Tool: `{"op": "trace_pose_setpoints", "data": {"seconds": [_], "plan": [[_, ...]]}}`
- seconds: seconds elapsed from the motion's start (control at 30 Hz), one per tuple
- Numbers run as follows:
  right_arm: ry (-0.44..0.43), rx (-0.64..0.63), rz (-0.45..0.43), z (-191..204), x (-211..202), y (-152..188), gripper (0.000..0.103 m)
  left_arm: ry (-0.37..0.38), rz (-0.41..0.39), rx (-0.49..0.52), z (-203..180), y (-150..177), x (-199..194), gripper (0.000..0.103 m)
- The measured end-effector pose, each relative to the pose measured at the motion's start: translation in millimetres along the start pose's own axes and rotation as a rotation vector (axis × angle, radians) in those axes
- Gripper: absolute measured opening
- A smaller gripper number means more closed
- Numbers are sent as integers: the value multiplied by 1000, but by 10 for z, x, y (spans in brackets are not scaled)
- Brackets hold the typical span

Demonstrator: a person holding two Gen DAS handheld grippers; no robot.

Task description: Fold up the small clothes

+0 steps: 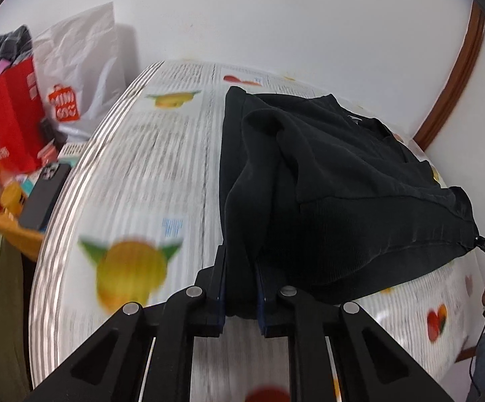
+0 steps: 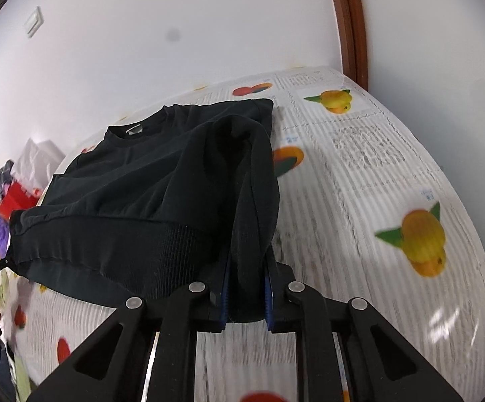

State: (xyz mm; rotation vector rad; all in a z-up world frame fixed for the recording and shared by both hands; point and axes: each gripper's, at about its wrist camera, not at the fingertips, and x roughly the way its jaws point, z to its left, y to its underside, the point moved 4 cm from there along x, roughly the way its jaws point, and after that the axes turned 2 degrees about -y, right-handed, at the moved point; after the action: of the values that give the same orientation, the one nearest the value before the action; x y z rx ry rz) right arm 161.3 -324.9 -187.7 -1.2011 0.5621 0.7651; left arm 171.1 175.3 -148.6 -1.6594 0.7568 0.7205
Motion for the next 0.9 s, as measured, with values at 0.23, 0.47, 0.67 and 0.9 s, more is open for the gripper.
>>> {"op": "trace_pose_setpoints", "data": {"seconds": [0.23, 0.47, 0.67, 0.9], "plan": [[52, -44, -16, -36, -281, 339, 18, 0, 17, 37, -15, 333, -221, 16], [204, -72, -125, 28, -765, 369, 18, -71, -39, 32, 2, 331, -436, 24], [62, -63, -181, 373, -775, 240, 45, 33, -122, 44, -227, 192, -624, 54], [64, -37, -113, 498, -230, 301, 45, 80, -83, 49, -483, 186, -381, 54]]}}
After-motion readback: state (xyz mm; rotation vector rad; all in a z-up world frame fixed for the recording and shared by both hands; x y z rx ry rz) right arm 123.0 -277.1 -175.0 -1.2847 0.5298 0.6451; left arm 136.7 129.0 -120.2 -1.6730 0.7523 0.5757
